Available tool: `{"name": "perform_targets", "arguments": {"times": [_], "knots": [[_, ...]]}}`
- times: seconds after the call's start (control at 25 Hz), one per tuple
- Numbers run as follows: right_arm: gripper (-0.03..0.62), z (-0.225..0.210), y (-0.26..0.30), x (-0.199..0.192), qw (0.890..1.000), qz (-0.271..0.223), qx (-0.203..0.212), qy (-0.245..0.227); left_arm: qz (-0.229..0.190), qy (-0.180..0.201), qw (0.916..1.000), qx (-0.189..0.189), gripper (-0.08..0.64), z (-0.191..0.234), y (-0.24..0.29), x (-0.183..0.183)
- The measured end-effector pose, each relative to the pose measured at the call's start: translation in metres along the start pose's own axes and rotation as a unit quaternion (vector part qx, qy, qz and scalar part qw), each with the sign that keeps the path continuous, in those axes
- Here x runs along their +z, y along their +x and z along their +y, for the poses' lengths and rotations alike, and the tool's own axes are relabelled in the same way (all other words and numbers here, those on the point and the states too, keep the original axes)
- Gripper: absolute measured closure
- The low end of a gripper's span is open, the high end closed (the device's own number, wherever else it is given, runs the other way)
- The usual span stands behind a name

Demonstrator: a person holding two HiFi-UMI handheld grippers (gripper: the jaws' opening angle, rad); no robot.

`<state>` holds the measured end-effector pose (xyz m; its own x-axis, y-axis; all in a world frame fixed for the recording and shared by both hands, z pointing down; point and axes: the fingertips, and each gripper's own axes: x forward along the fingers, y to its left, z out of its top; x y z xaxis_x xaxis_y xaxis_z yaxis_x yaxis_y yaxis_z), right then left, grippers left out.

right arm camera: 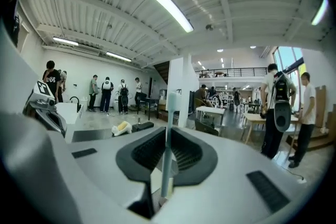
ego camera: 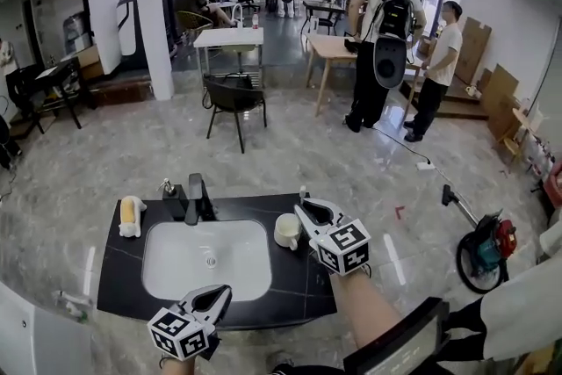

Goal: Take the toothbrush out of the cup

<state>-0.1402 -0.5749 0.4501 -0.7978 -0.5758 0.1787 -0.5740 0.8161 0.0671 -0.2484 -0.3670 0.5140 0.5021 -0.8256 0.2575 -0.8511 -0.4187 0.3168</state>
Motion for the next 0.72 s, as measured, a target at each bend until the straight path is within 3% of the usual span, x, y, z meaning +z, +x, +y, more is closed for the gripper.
{"name": "perform_targets", "arguments": {"times": [0.32,0.72], "knots": [[0.554,0.059,-0.081,0.027,0.998,-0.054,-0.004,0.015,-0.032,0.028,0.9989,-0.019,0.558,-0.026,-0.038,0.015],[0.554,0.153,-0.161,0.009,0.998,-0.053,0.016,0.018,-0.065,0.067,0.9936,-0.063,0.558,-0.078,-0.082,0.025]]}}
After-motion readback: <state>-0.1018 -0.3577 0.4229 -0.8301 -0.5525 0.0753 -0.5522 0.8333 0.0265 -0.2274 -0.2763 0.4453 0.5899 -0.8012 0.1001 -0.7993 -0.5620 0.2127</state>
